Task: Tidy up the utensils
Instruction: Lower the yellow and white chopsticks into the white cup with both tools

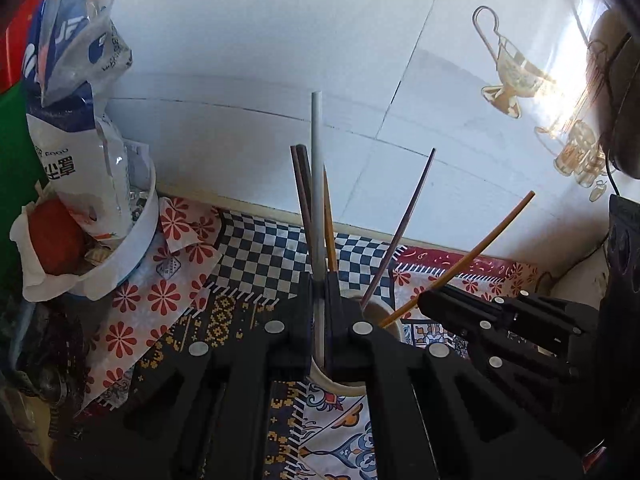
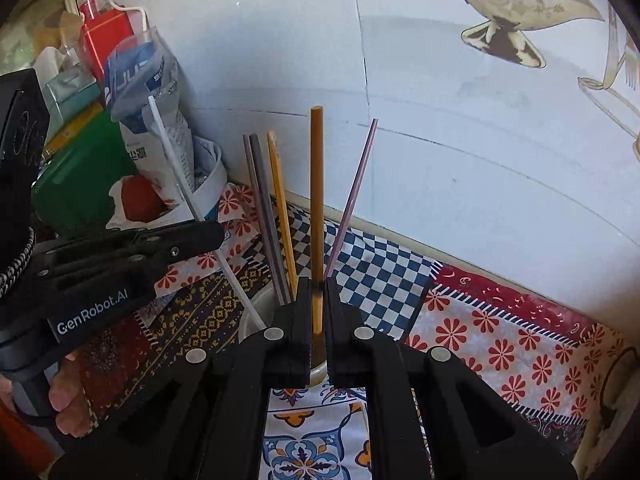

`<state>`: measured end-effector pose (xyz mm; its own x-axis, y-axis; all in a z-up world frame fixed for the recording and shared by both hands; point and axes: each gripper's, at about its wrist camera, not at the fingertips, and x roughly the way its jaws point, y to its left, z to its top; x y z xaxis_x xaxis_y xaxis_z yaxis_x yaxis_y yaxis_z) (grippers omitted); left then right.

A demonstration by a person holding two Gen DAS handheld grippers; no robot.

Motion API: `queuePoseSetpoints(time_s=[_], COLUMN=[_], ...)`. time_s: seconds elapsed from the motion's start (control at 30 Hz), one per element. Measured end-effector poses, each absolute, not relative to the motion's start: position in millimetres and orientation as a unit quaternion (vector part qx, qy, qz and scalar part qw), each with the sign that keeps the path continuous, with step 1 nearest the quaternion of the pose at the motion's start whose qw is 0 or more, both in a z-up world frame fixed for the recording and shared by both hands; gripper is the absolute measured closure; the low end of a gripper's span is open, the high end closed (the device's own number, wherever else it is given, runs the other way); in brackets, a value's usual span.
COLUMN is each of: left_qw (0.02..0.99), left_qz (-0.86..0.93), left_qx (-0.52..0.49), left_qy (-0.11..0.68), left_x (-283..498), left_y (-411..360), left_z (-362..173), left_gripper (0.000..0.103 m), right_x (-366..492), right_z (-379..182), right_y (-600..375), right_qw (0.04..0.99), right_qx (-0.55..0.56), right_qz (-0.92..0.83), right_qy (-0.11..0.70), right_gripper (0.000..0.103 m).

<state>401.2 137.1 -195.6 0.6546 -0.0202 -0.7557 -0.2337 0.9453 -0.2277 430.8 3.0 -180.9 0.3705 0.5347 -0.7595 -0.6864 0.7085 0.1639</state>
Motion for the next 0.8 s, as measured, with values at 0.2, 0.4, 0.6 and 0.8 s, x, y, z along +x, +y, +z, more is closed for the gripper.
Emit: queuePoseSetpoints(time_s=[0.2, 0.4, 0.6, 0.8], left_qw=[0.888, 0.889, 0.897, 0.909], left_qz=[0.055, 0.053, 0.052, 0.049], left_qx=[-0.164, -0.158, -0.150, -0.126], left_qy=[0.426, 0.427, 0.413, 0.394], left_x=[401.5, 393.8, 372.1, 341.5], left_y=[139.4, 134.0, 126.4, 111.5], left_z=[-202.6, -193.7, -174.7, -148.7], left_gripper=[0.100, 0.100, 0.095, 0.084], right_x=[433.3, 424.7, 407.9, 387.6], right_z=[-186.2, -179.7, -163.4, -140.1], right_y=[5.8, 4.5, -5.3, -27.6], right_qw=[0.815, 0.816, 0.823, 0.844], right_qx=[-0.101, -0.114, -0.114, -0.110], right_qz=[0.376, 0.375, 0.373, 0.357], right_qy=[0.430, 0.424, 0.414, 0.386], right_gripper=[0.098, 0.098, 0.095, 0.082])
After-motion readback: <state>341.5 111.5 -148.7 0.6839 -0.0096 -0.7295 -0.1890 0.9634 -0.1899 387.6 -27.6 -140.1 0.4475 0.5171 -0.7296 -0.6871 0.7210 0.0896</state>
